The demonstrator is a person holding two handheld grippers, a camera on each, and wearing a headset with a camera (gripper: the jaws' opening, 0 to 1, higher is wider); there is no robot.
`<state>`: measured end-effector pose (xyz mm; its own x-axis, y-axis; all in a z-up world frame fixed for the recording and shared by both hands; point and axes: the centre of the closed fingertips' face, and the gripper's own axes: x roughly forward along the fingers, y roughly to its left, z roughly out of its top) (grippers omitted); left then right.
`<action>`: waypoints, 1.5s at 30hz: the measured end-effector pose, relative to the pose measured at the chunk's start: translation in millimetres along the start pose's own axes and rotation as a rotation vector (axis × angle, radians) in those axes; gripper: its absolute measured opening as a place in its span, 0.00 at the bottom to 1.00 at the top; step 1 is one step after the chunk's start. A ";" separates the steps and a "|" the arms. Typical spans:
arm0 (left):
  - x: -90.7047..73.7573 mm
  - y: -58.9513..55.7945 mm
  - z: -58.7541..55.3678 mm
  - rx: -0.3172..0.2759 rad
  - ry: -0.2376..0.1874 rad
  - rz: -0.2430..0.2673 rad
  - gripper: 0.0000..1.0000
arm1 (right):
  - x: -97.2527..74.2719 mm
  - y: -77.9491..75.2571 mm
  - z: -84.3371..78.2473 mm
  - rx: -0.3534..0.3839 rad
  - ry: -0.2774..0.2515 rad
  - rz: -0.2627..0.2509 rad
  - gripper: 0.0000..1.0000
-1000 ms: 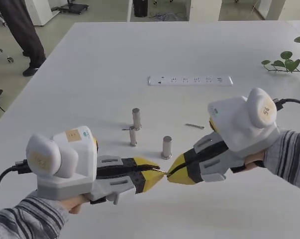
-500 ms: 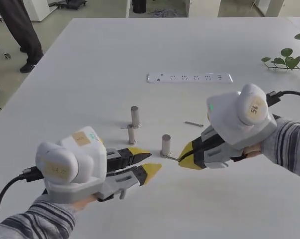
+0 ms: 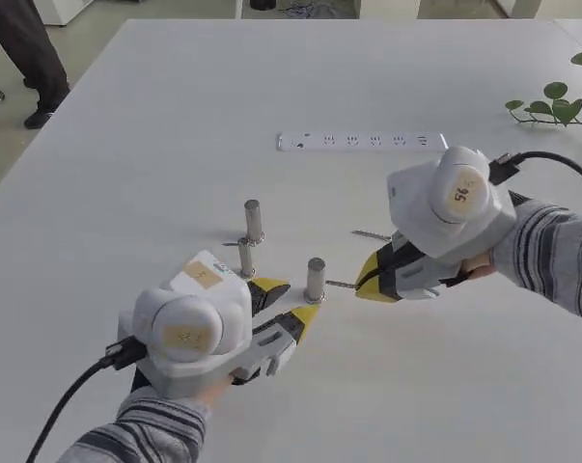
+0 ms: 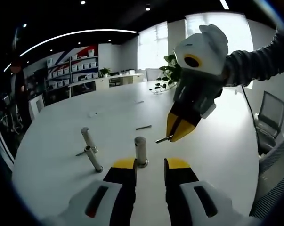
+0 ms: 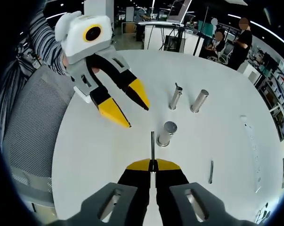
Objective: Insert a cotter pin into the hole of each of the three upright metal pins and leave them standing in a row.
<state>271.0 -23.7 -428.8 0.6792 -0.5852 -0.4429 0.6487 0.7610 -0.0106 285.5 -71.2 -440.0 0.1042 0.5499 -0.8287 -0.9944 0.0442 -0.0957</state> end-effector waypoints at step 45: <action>57.9 17.8 -16.2 -0.083 0.069 0.149 0.10 | 15.2 -22.7 5.2 -0.058 0.035 0.039 0.00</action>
<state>316.4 -39.5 -469.2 0.7387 -0.4455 -0.5058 0.5099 0.8601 -0.0129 309.6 -59.5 -447.6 0.0672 0.5206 -0.8512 -0.9952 -0.0253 -0.0941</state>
